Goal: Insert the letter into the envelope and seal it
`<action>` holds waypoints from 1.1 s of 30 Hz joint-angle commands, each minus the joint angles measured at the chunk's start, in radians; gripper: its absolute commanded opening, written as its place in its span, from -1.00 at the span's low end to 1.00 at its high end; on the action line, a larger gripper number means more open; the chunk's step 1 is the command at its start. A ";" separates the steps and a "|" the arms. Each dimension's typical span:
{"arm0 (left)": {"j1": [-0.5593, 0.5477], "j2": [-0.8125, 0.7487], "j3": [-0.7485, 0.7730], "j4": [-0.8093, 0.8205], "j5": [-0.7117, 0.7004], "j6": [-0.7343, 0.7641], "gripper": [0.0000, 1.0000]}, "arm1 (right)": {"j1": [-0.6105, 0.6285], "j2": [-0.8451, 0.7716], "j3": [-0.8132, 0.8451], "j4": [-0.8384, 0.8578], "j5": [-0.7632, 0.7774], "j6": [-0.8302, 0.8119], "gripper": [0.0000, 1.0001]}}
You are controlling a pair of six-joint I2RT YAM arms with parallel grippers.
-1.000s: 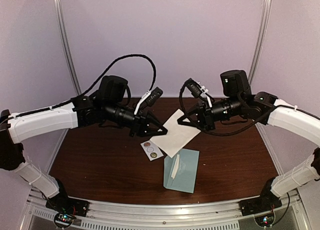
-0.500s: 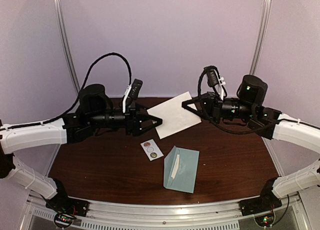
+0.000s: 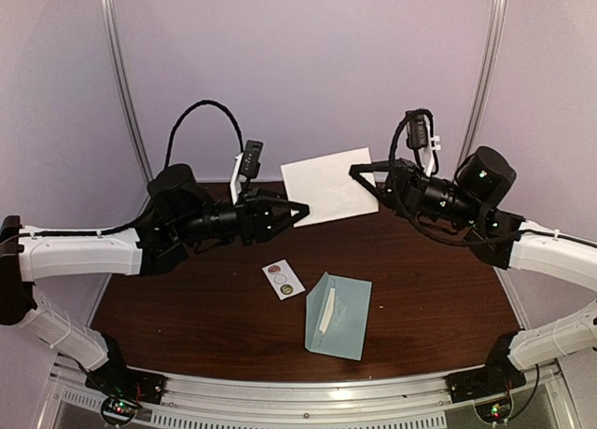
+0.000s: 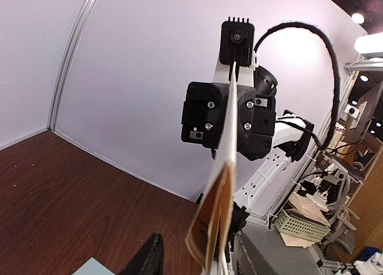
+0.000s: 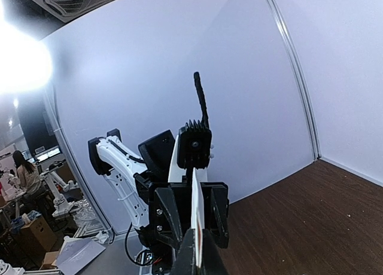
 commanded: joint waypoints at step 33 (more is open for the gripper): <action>-0.014 -0.023 0.177 -0.727 -0.090 0.361 -1.00 | -0.014 -0.170 -0.030 -0.296 0.226 -0.168 0.61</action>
